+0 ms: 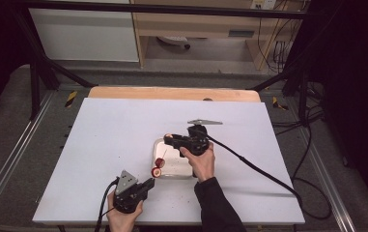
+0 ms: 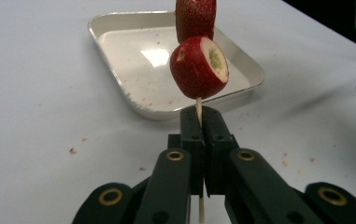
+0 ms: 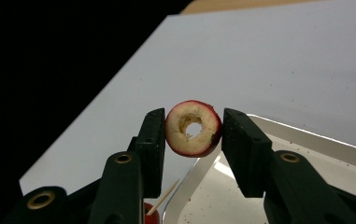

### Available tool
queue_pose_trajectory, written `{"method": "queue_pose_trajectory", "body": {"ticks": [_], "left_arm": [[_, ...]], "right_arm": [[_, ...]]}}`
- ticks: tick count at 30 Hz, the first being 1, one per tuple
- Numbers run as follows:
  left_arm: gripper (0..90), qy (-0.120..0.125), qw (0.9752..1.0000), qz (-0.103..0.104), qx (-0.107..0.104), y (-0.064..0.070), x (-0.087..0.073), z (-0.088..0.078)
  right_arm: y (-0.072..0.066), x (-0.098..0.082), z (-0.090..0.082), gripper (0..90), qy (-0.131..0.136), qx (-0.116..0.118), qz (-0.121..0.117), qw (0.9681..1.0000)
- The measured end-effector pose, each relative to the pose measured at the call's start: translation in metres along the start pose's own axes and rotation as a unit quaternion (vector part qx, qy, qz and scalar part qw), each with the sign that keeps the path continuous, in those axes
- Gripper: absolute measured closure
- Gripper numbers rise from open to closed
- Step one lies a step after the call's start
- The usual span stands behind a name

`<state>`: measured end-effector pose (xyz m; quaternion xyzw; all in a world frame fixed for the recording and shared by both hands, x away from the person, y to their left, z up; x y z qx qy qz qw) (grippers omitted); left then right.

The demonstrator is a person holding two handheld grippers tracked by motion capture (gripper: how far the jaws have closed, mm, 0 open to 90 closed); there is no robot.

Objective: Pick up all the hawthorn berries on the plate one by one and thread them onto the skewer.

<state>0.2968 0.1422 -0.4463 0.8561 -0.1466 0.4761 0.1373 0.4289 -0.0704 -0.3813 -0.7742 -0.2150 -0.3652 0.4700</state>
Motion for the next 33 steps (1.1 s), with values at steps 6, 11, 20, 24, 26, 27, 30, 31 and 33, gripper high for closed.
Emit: {"method": "queue_pose_trajectory", "body": {"ticks": [6, 11, 20, 24, 26, 27, 30, 31, 33], "left_arm": [[88.7, 0.016, 0.9998, -0.005, -0.008, 0.015, 0.005, 0.000], [88.7, 0.026, 0.9995, -0.007, -0.017, 0.024, 0.007, 0.001], [88.7, 0.025, 0.9992, -0.015, -0.026, 0.030, 0.009, 0.002], [88.7, 0.026, 0.9991, -0.022, -0.026, 0.030, 0.009, 0.002], [88.7, 0.027, 0.9991, -0.023, -0.025, 0.029, 0.009, 0.002], [88.7, 0.027, 0.9990, -0.024, -0.025, 0.029, 0.009, 0.002], [88.7, 0.025, 0.9990, -0.027, -0.025, 0.029, 0.009, 0.002], [88.7, 0.025, 0.9990, -0.028, -0.025, 0.029, 0.009, 0.003], [88.7, 0.023, 0.9990, -0.029, -0.025, 0.029, 0.009, 0.003]], "right_arm": [[0.006, -0.014, -0.027, 61.1, 0.075, 0.021, -0.004, 0.9970], [0.008, -0.022, -0.040, 61.1, 0.111, 0.028, 0.007, 0.9934], [0.011, -0.031, -0.040, 61.1, 0.134, 0.035, 0.011, 0.9903], [0.011, -0.033, -0.039, 61.1, 0.135, 0.036, 0.012, 0.9902], [0.011, -0.034, -0.038, 61.1, 0.133, 0.035, 0.012, 0.9904], [0.011, -0.034, -0.038, 61.1, 0.134, 0.036, 0.010, 0.9903], [0.011, -0.035, -0.037, 61.1, 0.131, 0.038, 0.012, 0.9905], [0.011, -0.035, -0.036, 61.1, 0.131, 0.039, 0.010, 0.9905], [0.011, -0.036, -0.036, 61.1, 0.130, 0.038, 0.012, 0.9907]]}}
Point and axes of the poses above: each handheld gripper's, and its own axes: z roughly forward along the jaws, x roughly out of its top, y roughly to its right, the point moved 1 cm from there along z, roughly forward along the jaws, and after that the axes turned 13 degrees about x, right-handed, at the moved point
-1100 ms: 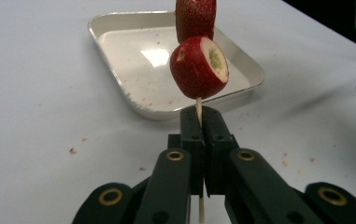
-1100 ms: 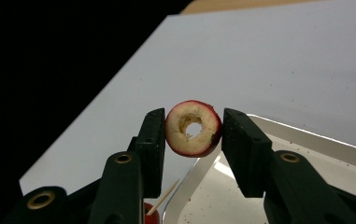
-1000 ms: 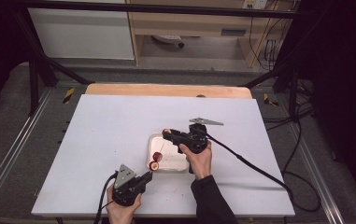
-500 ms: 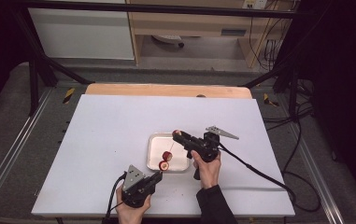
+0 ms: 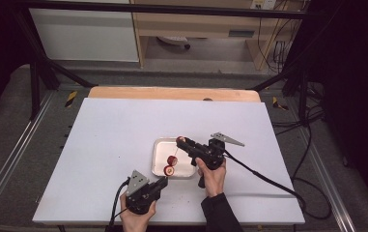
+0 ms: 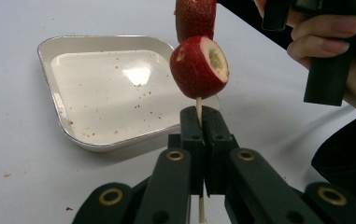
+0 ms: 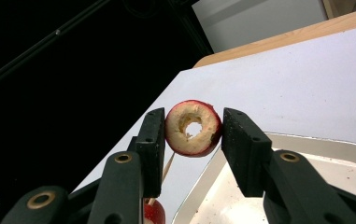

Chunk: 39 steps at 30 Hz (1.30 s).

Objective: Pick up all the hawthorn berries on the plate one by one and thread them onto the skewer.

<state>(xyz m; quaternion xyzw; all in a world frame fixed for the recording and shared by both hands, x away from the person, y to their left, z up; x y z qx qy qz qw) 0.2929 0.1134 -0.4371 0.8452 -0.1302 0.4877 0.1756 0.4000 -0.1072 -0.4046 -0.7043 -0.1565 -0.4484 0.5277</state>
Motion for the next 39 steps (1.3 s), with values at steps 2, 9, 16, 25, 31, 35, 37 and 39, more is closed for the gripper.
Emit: {"method": "queue_pose_trajectory", "body": {"ticks": [2, 9, 16, 25, 31, 35, 37, 39], "left_arm": [[88.7, -0.002, 1.0000, -0.002, 0.000, -0.0003, -0.0001, 0.0004], [88.7, -0.004, 1.0000, -0.008, -0.002, 0.0008, -0.0005, 0.0011], [88.7, -0.005, 1.0000, -0.007, -0.003, 0.0011, -0.0008, 0.0015], [88.7, -0.007, 0.9999, -0.009, -0.003, 0.0012, -0.0011, 0.0027], [88.7, -0.006, 0.9999, -0.009, -0.001, 0.0008, -0.0012, 0.0023], [88.7, -0.010, 0.9999, -0.009, -0.001, 0.0003, -0.0014, 0.0031], [88.7, -0.007, 0.9999, -0.010, -0.003, 0.0011, -0.0015, 0.0028], [88.7, -0.007, 0.9999, -0.010, -0.002, 0.0009, -0.0014, 0.0026]], "right_arm": [[-0.0001, -0.0002, 0.0000, 61.1, 0.000, 0.000, 0.000, 1.0000], [0.0009, -0.0010, 0.0005, 61.2, 0.000, -0.005, -0.008, 1.0000], [0.0014, -0.0011, 0.0008, 61.2, -0.003, -0.007, -0.007, 0.9999], [0.0017, -0.0006, 0.0010, 61.2, -0.003, -0.006, -0.002, 1.0000], [0.0022, -0.0008, 0.0011, 61.2, -0.006, -0.009, -0.002, 0.9999], [0.0018, -0.0013, 0.0012, 61.2, -0.006, -0.008, -0.001, 1.0000], [0.0021, -0.0011, 0.0009, 61.2, -0.007, -0.009, -0.003, 0.9999], [0.0022, -0.0009, 0.0009, 61.2, -0.009, -0.010, -0.001, 0.9999]]}}
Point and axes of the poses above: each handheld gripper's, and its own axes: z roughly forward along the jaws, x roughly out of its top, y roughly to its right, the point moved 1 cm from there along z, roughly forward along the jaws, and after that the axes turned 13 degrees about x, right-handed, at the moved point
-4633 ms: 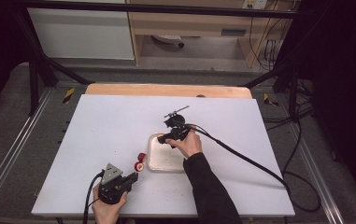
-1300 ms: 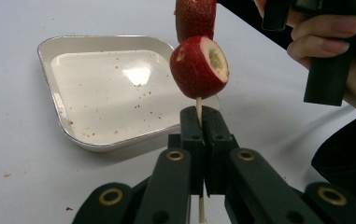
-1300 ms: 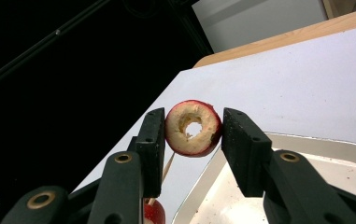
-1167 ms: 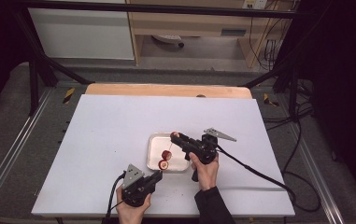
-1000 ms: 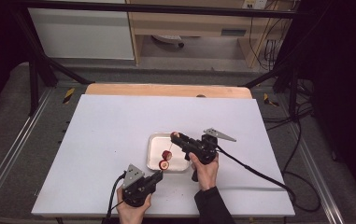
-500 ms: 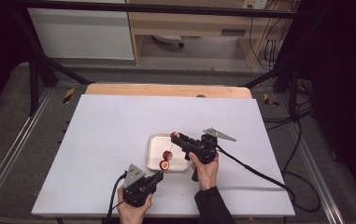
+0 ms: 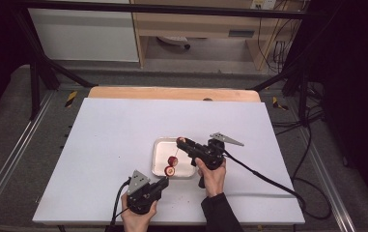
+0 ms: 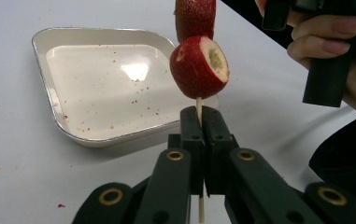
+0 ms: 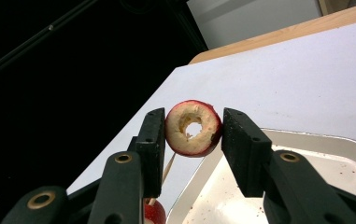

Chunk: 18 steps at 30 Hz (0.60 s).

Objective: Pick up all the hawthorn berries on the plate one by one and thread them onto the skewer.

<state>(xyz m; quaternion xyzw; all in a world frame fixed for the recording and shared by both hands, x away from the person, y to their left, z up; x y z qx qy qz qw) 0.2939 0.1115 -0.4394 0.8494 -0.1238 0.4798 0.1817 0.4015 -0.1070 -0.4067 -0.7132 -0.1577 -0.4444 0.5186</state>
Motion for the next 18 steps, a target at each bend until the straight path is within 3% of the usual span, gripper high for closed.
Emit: {"method": "queue_pose_trajectory", "body": {"ticks": [12, 18], "left_arm": [[88.7, -0.002, 1.0000, 0.000, 0.001, -0.0004, 0.0003, 0.0007], [88.7, -0.002, 0.9999, -0.017, 0.002, -0.0008, 0.0010, 0.0007]], "right_arm": [[-0.0002, -0.0002, 0.0007, 61.2, 0.002, 0.006, 0.009, 0.9999], [-0.0001, -0.0036, 0.0016, 61.2, -0.005, 0.008, 0.006, 0.9999]]}}
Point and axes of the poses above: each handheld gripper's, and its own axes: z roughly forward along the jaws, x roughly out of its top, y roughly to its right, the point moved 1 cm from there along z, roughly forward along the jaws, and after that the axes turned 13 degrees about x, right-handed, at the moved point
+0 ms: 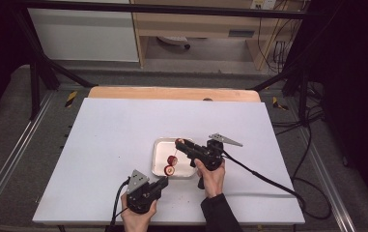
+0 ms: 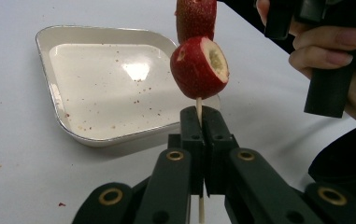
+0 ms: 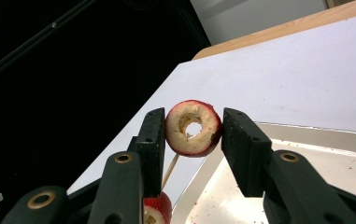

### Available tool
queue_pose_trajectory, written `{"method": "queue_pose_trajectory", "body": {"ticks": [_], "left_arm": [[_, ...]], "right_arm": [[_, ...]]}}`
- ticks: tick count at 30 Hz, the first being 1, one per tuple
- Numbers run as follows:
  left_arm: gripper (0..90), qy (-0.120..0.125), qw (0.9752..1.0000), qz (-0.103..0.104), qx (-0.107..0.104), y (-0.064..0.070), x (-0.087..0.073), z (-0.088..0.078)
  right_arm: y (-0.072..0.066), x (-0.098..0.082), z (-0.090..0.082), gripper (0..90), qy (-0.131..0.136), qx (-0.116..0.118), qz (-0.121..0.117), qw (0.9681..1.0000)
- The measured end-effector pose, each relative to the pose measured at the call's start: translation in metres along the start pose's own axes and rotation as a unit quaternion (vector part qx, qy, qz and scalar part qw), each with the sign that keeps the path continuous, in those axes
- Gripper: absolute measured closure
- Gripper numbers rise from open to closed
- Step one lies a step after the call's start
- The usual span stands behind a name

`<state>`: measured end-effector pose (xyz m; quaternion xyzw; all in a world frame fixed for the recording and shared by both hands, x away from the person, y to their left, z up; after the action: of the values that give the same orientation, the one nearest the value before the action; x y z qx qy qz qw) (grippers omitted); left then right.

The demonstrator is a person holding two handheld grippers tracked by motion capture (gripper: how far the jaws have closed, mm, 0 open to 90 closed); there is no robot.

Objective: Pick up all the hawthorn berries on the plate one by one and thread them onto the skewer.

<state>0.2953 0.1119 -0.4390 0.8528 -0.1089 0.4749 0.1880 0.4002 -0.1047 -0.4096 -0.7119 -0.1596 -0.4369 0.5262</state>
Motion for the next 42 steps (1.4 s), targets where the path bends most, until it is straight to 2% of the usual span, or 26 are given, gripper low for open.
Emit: {"method": "queue_pose_trajectory", "body": {"ticks": [6, 10, 11, 14, 16, 18, 23, 27, 33, 35, 37, 42], "left_arm": [[88.7, -0.005, 1.0000, -0.002, 0.000, 0.002, -0.001, 0.003], [88.7, 0.003, 0.9999, -0.014, -0.006, 0.002, 0.001, 0.001], [88.7, 0.000, 0.9999, -0.012, -0.005, 0.003, 0.001, 0.001], [88.7, -0.002, 0.9999, -0.010, -0.001, 0.004, 0.000, 0.003], [88.8, 0.004, 0.9999, -0.013, -0.002, 0.006, 0.000, 0.003], [88.8, 0.013, 0.9998, -0.013, -0.002, 0.008, 0.000, 0.002], [88.8, 0.000, 0.9998, -0.018, 0.000, 0.007, 0.001, 0.006], [88.8, 0.003, 0.9998, -0.017, -0.004, 0.006, 0.001, 0.007], [88.8, 0.004, 1.0000, -0.005, -0.007, 0.005, -0.001, 0.009], [88.8, 0.005, 0.9999, -0.003, -0.009, 0.003, -0.002, 0.009], [88.8, 0.005, 1.0000, -0.002, -0.007, 0.001, -0.001, 0.009], [88.8, 0.007, 0.9999, 0.014, 0.001, -0.005, -0.002, 0.007]], "right_arm": [[-0.001, -0.002, -0.001, 61.2, -0.003, -0.006, -0.010, 0.9999], [-0.002, -0.002, -0.002, 61.4, -0.009, -0.006, -0.018, 0.9998], [-0.002, -0.003, -0.002, 61.3, -0.006, -0.005, -0.024, 0.9997], [-0.004, -0.004, -0.003, 61.4, -0.007, -0.012, -0.022, 0.9997], [-0.004, -0.004, -0.004, 61.4, -0.006, -0.017, -0.028, 0.9994], [-0.004, -0.005, -0.004, 61.5, -0.008, -0.015, -0.019, 0.9997], [-0.004, -0.010, -0.003, 61.5, -0.014, -0.016, -0.021, 0.9996], [-0.005, -0.009, -0.005, 61.5, -0.014, -0.014, -0.021, 0.9996], [-0.005, -0.006, -0.006, 61.3, -0.028, -0.018, -0.013, 0.9994], [-0.005, -0.005, -0.007, 60.7, -0.034, -0.011, -0.014, 0.9993], [-0.006, -0.003, -0.009, 56.8, -0.039, -0.010, -0.018, 0.9990], [-0.006, 0.002, -0.016, 40.8, -0.055, -0.025, -0.045, 0.9972]]}}
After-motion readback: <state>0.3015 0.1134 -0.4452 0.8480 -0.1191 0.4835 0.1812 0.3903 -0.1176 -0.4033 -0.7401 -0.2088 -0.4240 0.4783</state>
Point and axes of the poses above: each handheld gripper's, and its own axes: z roughly forward along the jaws, x roughly out of its top, y roughly to its right, the point moved 1 cm from there along z, roughly forward along the jaws, and after that the axes turned 13 degrees about x, right-handed, at the moved point
